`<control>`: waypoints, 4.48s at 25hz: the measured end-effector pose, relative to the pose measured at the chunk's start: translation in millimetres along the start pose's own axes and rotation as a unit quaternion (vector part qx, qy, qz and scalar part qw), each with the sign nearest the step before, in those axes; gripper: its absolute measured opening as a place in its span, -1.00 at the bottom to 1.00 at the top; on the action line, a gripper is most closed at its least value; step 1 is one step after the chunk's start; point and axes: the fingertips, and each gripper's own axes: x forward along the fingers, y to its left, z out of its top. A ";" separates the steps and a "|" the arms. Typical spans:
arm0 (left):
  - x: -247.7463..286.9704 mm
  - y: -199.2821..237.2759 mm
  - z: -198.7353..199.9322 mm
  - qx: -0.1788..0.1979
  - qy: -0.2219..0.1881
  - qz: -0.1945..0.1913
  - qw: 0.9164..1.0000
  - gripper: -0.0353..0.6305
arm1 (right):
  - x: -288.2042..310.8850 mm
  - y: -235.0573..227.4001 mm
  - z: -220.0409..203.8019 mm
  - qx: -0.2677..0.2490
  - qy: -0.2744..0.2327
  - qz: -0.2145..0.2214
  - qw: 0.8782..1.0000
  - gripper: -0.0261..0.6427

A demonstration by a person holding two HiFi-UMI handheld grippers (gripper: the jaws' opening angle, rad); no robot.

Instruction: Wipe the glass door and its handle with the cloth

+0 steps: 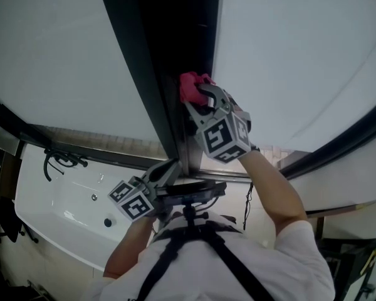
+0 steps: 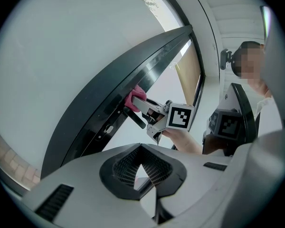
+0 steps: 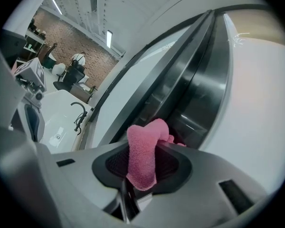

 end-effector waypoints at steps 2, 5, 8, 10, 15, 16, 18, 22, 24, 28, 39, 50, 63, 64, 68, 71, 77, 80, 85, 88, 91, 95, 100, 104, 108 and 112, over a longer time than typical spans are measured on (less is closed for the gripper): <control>-0.3 -0.9 -0.6 -0.001 0.000 0.000 1.000 -0.92 | -0.6 5.9 -5.2 0.003 0.008 0.010 1.000 -0.60; -0.8 -3.2 -3.0 -0.001 0.002 -0.002 1.000 -0.92 | -3.1 8.8 -8.2 0.002 0.010 0.008 1.000 -0.60; -0.9 -3.4 -2.9 -0.001 0.001 -0.001 1.000 -0.92 | -2.9 8.6 -7.9 0.001 0.009 0.007 1.000 -0.60; -1.1 -2.9 -2.7 -0.002 0.001 0.000 1.000 -0.92 | -3.0 8.5 -8.0 0.005 0.008 0.009 1.000 -0.60; -1.7 -2.4 -1.6 -0.001 -0.001 0.001 1.000 -0.92 | -4.4 7.6 -10.7 0.010 0.006 0.007 1.000 -0.60; -1.9 -2.3 -1.2 -0.001 -0.002 0.001 1.000 -0.92 | -4.8 7.5 -11.2 0.009 0.006 0.006 1.000 -0.60; -2.4 -2.7 -0.4 -0.001 -0.003 0.002 1.000 -0.92 | -5.7 7.0 -11.4 0.006 0.006 0.004 1.000 -0.60; -3.6 -2.7 0.5 0.000 -0.004 0.004 1.000 -0.92 | -7.2 5.8 -12.8 0.007 0.007 0.002 1.000 -0.60; -4.2 -2.0 0.1 0.001 -0.003 0.006 1.000 -0.92 | -8.3 5.2 -14.6 0.006 0.008 0.002 1.000 -0.60; -6.6 -2.2 0.5 0.000 -0.004 0.007 1.000 -0.92 | -14.0 4.0 -16.9 0.000 0.013 0.001 1.000 -0.60; -5.3 -6.1 -2.4 -0.001 0.002 -0.001 1.000 -0.92 | -42.8 -8.6 -38.3 0.010 0.039 -0.018 0.999 -0.60; -5.0 -5.5 -4.2 0.000 0.006 0.000 1.000 -0.92 | -83.6 -22.9 -70.6 0.036 0.060 -0.073 0.995 -0.60; -0.9 -3.8 -8.9 -0.008 0.016 -0.008 1.000 -0.92 | -120.3 -41.6 -118.1 0.078 0.112 -0.135 0.981 -0.60; -0.6 -3.6 -9.5 -0.008 0.017 -0.008 1.000 -0.92 | -121.1 -44.5 -111.6 0.079 0.101 -0.143 0.981 -0.60; -0.6 -2.9 -11.2 -0.012 0.017 -0.006 1.000 -0.92 | -115.9 -41.7 -71.4 0.060 0.036 -0.133 0.989 -0.60; -2.2 -1.3 -11.3 -0.014 0.014 0.000 1.000 -0.92 | -102.2 -27.1 -44.6 0.029 0.002 -0.100 0.995 -0.60; -12.1 0.8 -8.5 -0.013 0.003 0.016 1.000 -0.92 | -61.5 13.8 -10.9 0.036 -0.053 -0.038 0.997 -0.60; -17.9 3.9 -7.8 -0.014 -0.002 0.026 1.000 -0.92 | -39.5 31.2 -5.2 0.074 -0.080 -0.002 0.994 -0.60; -25.4 6.1 -7.9 -0.017 -0.007 0.035 0.999 -0.92 | -17.1 46.4 -13.6 0.123 -0.085 0.012 0.989 -0.60; -30.3 8.3 -5.7 -0.019 -0.008 0.036 0.999 -0.92 | -12.8 50.6 -24.5 0.129 -0.070 0.009 0.989 -0.60; -32.8 8.8 -5.2 -0.022 -0.007 0.035 0.999 -0.92 | -15.3 54.3 -31.9 0.107 -0.058 0.000 0.993 -0.60; -30.3 8.2 -5.8 -0.024 -0.002 0.027 0.999 -0.92 | -19.0 54.8 -40.0 0.063 -0.042 -0.011 0.997 -0.60; -24.5 5.2 -10.3 -0.028 0.006 0.017 0.999 -0.92 | -31.7 49.0 -48.5 0.054 -0.032 -0.032 0.998 -0.60; -19.4 3.5 -14.5 -0.031 0.014 0.008 0.999 -0.92 | -42.4 42.7 -59.5 0.056 -0.023 -0.050 0.997 -0.60; -14.7 0.2 -18.3 -0.031 0.023 0.000 0.999 -0.92 | -56.4 32.8 -74.5 0.059 -0.006 -0.073 0.996 -0.60; -12.8 -4.9 -19.7 -0.031 0.030 -0.007 0.999 -0.92 | -69.6 23.3 -85.7 0.068 0.008 -0.096 0.993 -0.60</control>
